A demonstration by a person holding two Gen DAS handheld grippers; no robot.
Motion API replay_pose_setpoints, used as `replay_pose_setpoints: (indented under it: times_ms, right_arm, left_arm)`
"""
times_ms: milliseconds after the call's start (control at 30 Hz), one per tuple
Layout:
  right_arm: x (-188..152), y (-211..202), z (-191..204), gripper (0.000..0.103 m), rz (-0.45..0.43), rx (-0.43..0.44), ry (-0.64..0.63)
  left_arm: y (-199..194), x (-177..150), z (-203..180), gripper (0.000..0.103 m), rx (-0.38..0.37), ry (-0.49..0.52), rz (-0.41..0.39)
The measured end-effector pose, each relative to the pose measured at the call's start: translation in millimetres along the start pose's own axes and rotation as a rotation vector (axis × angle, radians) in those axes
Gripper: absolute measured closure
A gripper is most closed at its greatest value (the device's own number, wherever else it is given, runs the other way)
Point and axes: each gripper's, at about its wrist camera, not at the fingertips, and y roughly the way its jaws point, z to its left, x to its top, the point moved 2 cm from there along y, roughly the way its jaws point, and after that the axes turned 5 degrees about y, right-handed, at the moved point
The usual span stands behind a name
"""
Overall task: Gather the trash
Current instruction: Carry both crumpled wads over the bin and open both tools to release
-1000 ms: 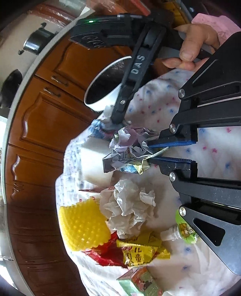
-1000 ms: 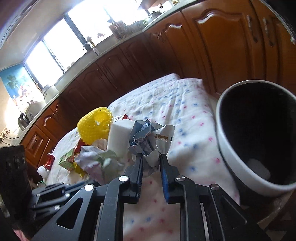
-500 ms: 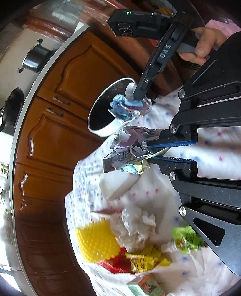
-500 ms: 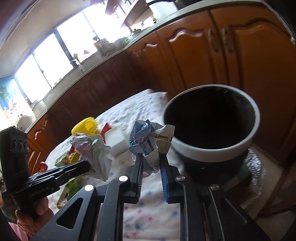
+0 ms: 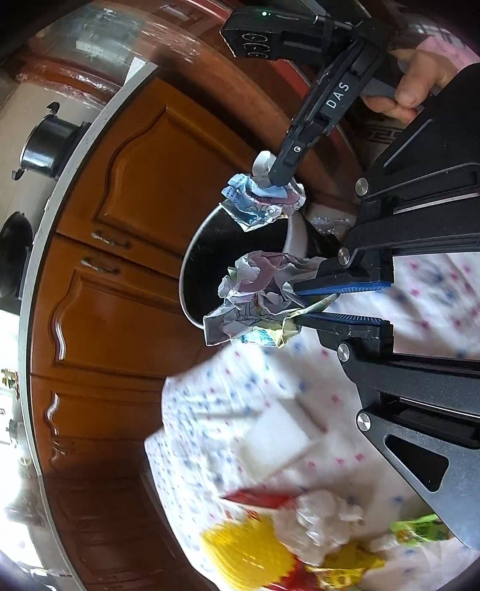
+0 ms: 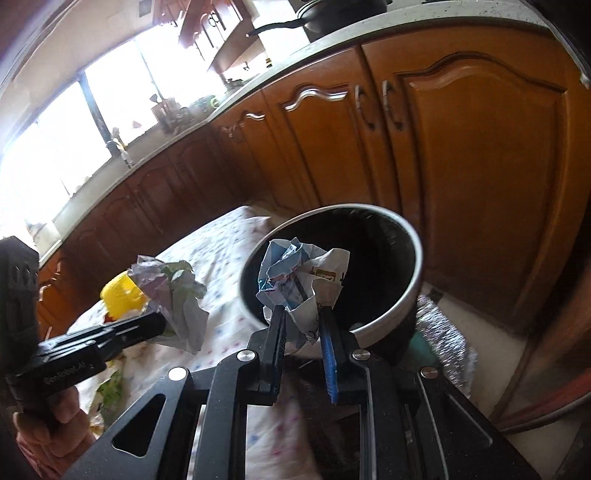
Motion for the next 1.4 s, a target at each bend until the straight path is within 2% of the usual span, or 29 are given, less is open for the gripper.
replay_pose_setpoints:
  times_ms: [400,733,900,967,1033,1133,1300,1400]
  right_arm:
    - [28.2,34.2,-21.2,0.084,0.051,-0.075,-0.014]
    - [34.2,54.1,-31.3,0.077,0.104,-0.094,-0.02]
    - [37.8,51.6,-36.4,0.052,0.097,-0.085,0.008]
    - [37.6,47.8,-38.0,0.05,0.09,-0.085,0.013]
    - [36.4,42.2,-38.8,0.046,0.082,-0.07,0.027]
    - [33.4,36.4,-37.3,0.032,0.07,-0.06,0.035]
    - [23.7,21.9,-26.5,0.004,0.06,-0.041,0.05]
    - [19.7,11.6,-12.3,0.0,0.032,-0.094,0.028]
  left_arm:
    - [52.3,54.0,-29.8,0.095,0.002,0.079,0.056]
    - [92.8,63.7,-26.1,0.094,0.026,0.084,0.148]
    - [102.3,64.2,-29.4,0.089,0.012,0.09,0.176]
    - [102.9,64.1,-30.4,0.08,0.014,0.094,0.178]
    - [100.4,65.1,-32.2,0.077,0.022,0.095,0.168]
    - [92.1,62.8,-26.4,0.067,0.023,0.073,0.152]
    - [66.9,52.0,-11.0,0.06,0.021,0.013,0.12]
    - [48.0,40.0,-0.9,0.057,0.035,-0.012,0.093]
